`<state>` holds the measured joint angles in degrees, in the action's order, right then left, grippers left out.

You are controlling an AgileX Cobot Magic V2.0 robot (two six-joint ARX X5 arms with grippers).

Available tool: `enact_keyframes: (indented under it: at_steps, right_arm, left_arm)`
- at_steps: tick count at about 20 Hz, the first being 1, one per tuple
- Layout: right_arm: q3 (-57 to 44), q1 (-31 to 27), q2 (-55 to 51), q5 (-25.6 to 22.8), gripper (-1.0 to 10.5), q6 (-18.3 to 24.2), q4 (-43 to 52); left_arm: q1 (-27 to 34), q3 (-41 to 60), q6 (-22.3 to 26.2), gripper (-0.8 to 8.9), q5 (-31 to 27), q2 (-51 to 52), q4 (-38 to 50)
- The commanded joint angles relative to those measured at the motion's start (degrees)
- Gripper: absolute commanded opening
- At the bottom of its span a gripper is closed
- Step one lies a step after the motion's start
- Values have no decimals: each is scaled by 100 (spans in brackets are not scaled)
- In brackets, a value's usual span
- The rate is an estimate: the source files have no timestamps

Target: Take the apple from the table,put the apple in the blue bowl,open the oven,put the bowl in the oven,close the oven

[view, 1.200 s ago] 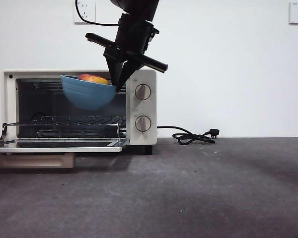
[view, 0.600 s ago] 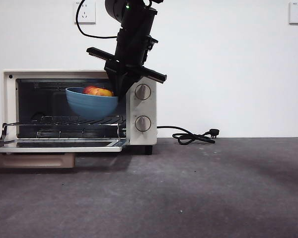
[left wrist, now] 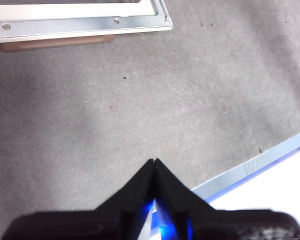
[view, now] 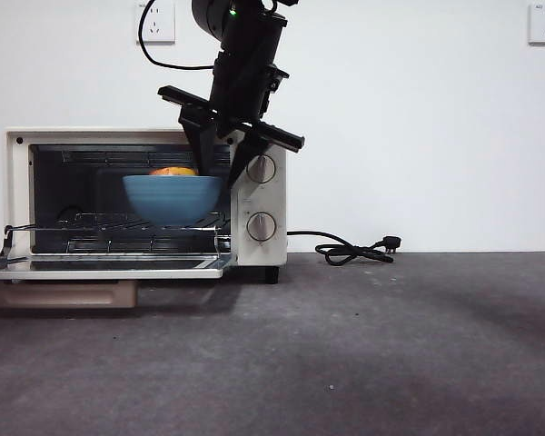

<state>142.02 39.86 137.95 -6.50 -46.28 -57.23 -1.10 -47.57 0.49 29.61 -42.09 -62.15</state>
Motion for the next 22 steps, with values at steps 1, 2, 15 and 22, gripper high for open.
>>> enact_keyframes:
  at_steps: [1, 2, 15, 22]
  right_arm:
    - [15, 22, 90, -109, 222, -4, 26]
    - [15, 26, 90, -127, 221, -4, 28]
    - [26, 157, -155, -372, 219, 664, -72]
    - [26, 437, -706, -1228, 217, 1978, -315]
  left_arm:
    - [-11, -9, 79, -5, 42, 22, 9]
    - [-11, -9, 79, -5, 42, 22, 7]
    - [-11, -9, 83, -5, -9, 20, 52]
    - [-7, -9, 98, -5, -424, 9, 87]
